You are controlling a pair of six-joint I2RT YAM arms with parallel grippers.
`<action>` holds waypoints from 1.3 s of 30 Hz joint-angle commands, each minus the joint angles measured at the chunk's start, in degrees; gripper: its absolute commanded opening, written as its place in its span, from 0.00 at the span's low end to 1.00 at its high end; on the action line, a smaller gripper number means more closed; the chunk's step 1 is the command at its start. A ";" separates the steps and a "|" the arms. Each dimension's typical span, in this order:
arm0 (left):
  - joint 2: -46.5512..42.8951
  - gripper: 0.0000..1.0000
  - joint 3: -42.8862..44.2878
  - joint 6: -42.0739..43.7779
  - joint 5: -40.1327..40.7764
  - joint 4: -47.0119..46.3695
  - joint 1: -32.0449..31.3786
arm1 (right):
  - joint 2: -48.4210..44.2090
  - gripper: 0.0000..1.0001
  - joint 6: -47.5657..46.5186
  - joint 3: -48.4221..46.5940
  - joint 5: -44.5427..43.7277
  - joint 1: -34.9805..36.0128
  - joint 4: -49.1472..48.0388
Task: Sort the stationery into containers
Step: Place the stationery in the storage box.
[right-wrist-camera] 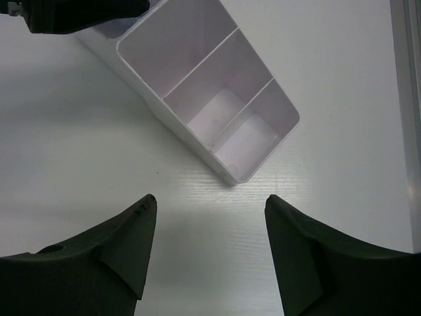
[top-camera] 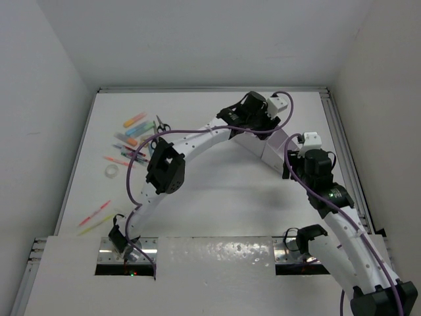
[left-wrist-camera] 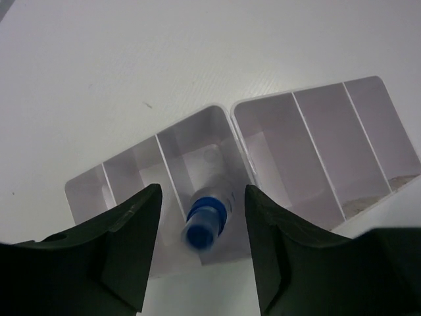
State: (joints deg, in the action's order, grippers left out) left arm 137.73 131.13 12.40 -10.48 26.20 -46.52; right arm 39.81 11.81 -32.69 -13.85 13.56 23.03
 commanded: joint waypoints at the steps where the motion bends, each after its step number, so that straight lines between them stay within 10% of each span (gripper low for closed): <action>1: -0.18 0.53 0.35 -1.33 -0.51 -4.31 -0.41 | -0.44 0.67 0.05 -0.71 -0.83 -0.38 -0.09; 5: 0.17 0.71 3.86 -2.30 -1.21 -3.44 -0.15 | -0.35 0.69 -0.04 -1.41 -0.83 -0.38 0.61; 16: -7.71 0.74 13.54 -6.16 -1.21 4.64 6.17 | 5.44 0.67 -0.74 -8.79 5.40 -0.03 2.28; 21: -19.85 0.61 0.20 -9.68 -0.51 12.29 18.20 | 11.24 0.55 0.75 -11.96 7.52 3.13 0.36; 28: -33.67 0.07 -28.43 -7.84 4.22 16.34 31.13 | 18.10 0.38 1.46 -11.17 6.90 9.64 -7.64; 39: -20.50 0.20 -27.96 -5.37 12.57 10.99 35.19 | 26.81 0.42 1.54 -15.04 7.34 15.09 -9.23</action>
State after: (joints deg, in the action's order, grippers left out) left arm 115.74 100.42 6.24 -1.80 40.93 -11.90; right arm 66.28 12.67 -44.86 -6.81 27.90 17.37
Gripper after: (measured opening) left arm 0.202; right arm 0.417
